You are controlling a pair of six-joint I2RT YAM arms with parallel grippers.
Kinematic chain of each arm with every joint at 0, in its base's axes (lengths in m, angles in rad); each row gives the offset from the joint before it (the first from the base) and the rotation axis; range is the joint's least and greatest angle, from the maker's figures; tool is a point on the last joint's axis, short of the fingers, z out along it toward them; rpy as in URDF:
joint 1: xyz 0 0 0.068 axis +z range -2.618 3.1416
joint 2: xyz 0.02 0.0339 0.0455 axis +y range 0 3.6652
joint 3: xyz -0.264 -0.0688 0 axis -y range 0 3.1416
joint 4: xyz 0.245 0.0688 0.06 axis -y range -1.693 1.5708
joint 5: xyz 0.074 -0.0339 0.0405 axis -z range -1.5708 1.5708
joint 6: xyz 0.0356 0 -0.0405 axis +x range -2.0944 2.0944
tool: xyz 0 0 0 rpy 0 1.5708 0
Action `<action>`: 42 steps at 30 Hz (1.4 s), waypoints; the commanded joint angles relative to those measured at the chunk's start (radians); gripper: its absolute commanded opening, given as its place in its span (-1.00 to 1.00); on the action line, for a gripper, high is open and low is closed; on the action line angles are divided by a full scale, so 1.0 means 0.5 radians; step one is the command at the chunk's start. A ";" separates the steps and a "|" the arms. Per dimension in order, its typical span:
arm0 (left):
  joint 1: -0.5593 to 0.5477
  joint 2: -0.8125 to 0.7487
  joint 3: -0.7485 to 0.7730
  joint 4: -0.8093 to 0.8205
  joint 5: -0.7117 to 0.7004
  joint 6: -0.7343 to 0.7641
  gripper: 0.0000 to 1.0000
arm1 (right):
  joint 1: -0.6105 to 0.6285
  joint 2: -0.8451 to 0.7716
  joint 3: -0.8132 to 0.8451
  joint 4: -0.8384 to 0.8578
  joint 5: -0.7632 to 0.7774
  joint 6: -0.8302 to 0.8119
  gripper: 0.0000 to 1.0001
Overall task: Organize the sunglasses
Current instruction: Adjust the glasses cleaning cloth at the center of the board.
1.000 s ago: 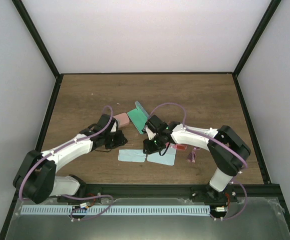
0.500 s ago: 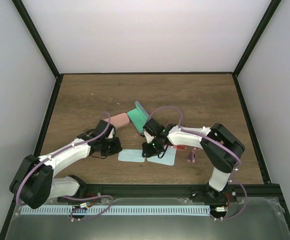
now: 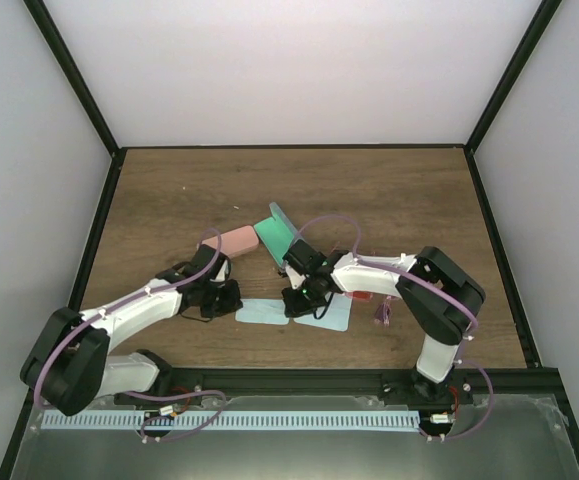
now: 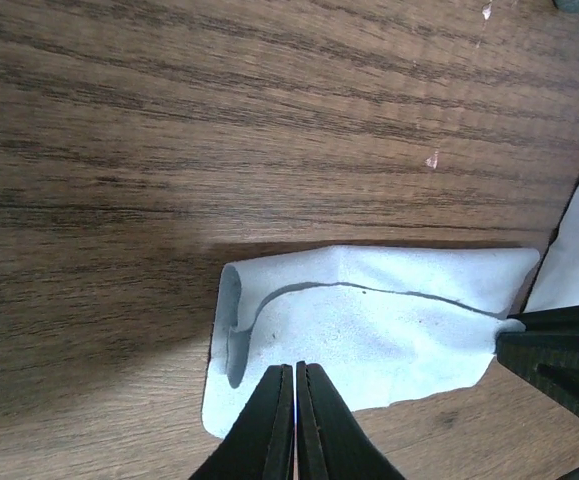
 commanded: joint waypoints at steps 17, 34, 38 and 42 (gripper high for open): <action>-0.007 0.060 -0.063 0.087 0.039 -0.010 -0.91 | 0.057 0.013 0.143 -0.097 0.018 0.009 -0.99; -0.004 0.050 0.027 -0.066 -0.195 -0.065 0.42 | 0.058 0.010 0.121 -0.067 0.008 0.012 -0.99; -0.004 0.069 0.030 -0.029 -0.164 -0.072 0.16 | 0.058 0.007 0.114 -0.074 0.015 0.010 -0.99; -0.004 0.053 0.023 -0.030 -0.131 -0.079 -0.48 | 0.058 0.010 0.107 -0.071 0.015 0.008 -0.99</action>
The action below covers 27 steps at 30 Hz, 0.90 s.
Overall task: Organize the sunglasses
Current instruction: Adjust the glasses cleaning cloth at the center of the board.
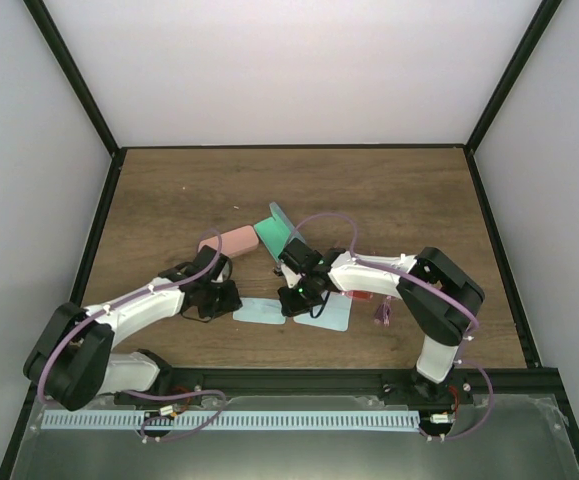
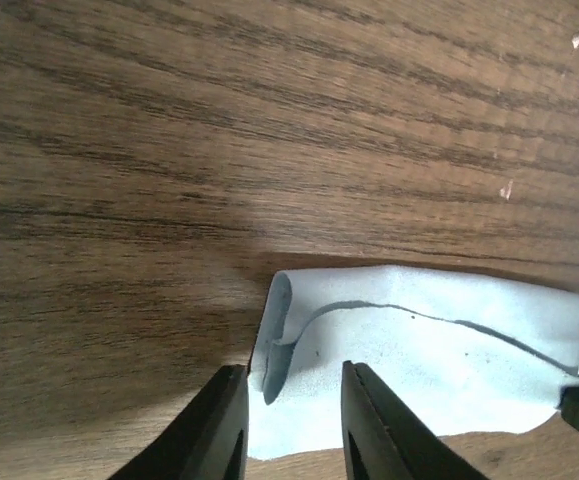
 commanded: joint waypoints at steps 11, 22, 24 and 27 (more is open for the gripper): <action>0.003 -0.036 -0.001 -0.020 0.056 0.017 -0.91 | 0.017 0.025 0.026 -0.004 0.000 0.004 -0.97; 0.007 -0.076 0.010 -0.026 -0.038 -0.005 -0.91 | 0.017 -0.093 0.079 -0.123 0.106 0.007 -0.27; 0.013 -0.082 0.009 -0.018 -0.048 -0.005 -0.91 | 0.019 -0.100 0.112 -0.142 0.120 0.002 -0.28; 0.024 -0.080 0.015 0.008 -0.031 -0.027 -0.91 | 0.021 -0.087 0.152 -0.148 0.145 -0.002 -0.42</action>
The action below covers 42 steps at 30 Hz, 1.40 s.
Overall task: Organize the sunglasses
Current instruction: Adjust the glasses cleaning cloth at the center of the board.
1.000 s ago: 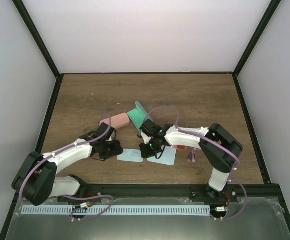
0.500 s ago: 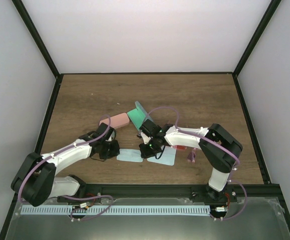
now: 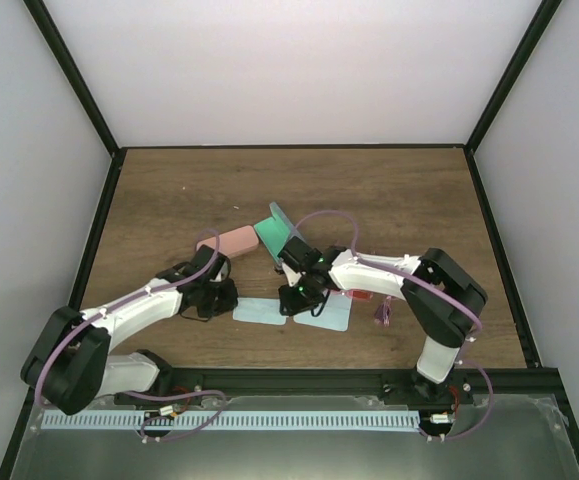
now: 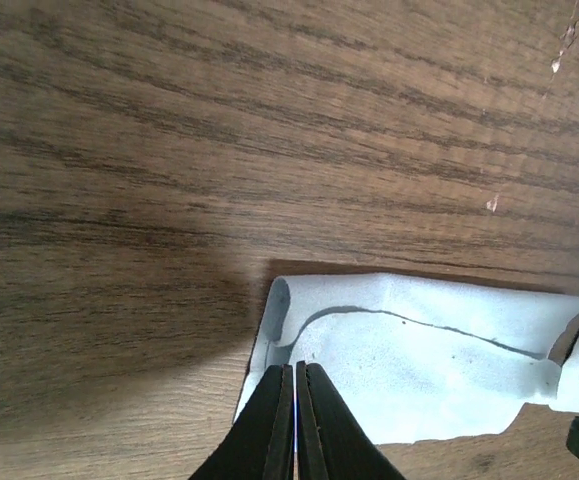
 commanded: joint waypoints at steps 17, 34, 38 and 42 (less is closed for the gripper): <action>0.026 0.277 0.303 0.149 0.090 0.083 -0.91 | 0.015 0.149 0.178 0.062 0.060 0.015 -0.87; 0.027 0.482 0.215 0.283 0.212 0.095 -0.91 | 0.022 0.141 0.165 0.041 0.080 -0.005 -0.61; 0.026 0.487 0.185 0.291 0.205 0.089 -0.91 | 0.033 0.139 0.151 0.039 0.060 0.001 -0.64; 0.026 0.513 0.181 0.311 0.210 0.085 -0.92 | 0.046 0.126 0.110 0.048 0.045 0.004 -0.64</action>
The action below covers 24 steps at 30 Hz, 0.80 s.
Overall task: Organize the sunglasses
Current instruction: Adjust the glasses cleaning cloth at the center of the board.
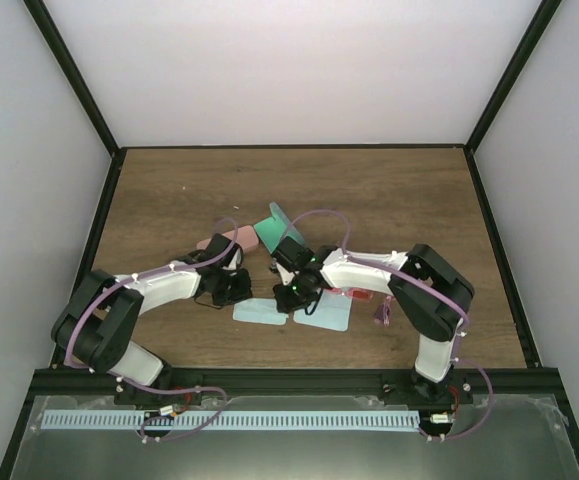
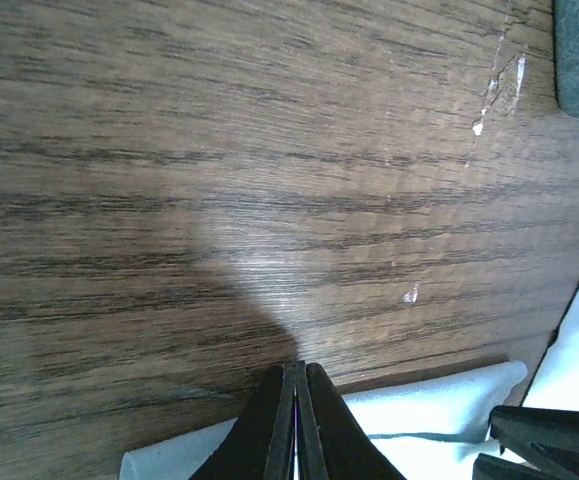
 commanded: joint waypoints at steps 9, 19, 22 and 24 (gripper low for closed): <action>0.007 0.065 -0.015 0.037 0.018 -0.006 -0.91 | 0.035 -0.031 -0.052 0.007 -0.048 0.010 -0.72; 0.006 0.094 -0.021 0.044 0.014 -0.014 -0.91 | 0.041 -0.080 -0.051 -0.013 -0.032 -0.013 -0.90; 0.006 0.104 -0.023 0.050 0.017 -0.017 -0.91 | 0.050 -0.102 -0.066 -0.010 -0.027 -0.021 -0.91; 0.006 0.110 -0.025 0.051 0.017 -0.016 -0.92 | 0.059 -0.116 -0.075 -0.007 -0.021 -0.024 -0.91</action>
